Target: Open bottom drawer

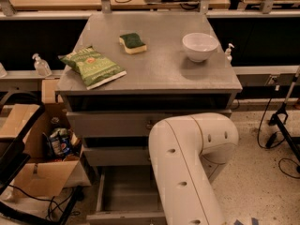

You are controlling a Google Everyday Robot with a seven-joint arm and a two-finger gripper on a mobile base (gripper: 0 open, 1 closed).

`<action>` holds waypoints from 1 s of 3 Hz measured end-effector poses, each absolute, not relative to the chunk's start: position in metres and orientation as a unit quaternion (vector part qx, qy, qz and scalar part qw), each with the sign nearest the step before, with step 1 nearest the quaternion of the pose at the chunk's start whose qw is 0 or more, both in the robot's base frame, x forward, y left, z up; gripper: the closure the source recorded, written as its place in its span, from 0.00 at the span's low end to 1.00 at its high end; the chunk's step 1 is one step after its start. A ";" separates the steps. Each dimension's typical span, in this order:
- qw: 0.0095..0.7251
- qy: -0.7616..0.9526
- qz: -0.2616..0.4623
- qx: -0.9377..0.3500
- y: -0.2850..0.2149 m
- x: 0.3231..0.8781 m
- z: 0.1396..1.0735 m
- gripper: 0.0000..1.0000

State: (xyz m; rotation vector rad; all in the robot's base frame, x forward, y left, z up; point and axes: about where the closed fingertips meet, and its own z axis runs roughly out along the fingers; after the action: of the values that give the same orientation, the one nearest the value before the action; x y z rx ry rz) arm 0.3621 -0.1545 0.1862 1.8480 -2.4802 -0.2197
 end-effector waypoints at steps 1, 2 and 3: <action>0.020 -0.800 -0.071 0.596 -0.155 0.364 0.186 0.73; 0.020 -0.800 -0.071 0.596 -0.155 0.365 0.186 1.00; 0.020 -0.800 -0.071 0.596 -0.155 0.365 0.186 1.00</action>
Offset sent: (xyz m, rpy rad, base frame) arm -0.1565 -0.0041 0.0156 -0.0938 0.2391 -0.1735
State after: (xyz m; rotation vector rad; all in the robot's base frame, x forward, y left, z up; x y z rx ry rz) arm 0.3650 -0.1545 0.1864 1.8479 -2.4802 -0.2198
